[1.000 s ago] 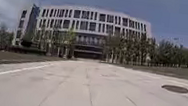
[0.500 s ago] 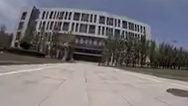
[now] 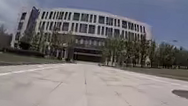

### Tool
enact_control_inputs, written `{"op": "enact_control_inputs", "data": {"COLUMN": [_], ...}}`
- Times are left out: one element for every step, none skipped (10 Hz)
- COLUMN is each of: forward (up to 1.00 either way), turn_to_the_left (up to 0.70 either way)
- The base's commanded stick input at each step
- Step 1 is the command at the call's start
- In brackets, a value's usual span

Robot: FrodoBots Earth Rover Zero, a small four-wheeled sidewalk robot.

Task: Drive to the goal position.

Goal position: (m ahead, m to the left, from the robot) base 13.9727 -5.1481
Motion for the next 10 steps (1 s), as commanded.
{"op": "enact_control_inputs", "data": {"forward": [0.5, 0.5, 0.5, 0.5, 0.5, 0.5, 0.5, 0.5, 0.5, 0.5], "turn_to_the_left": [0.01, 0.01, 0.01, 0.01, 0.01, 0.01, 0.01, 0.01, 0.01, 0.01]}}
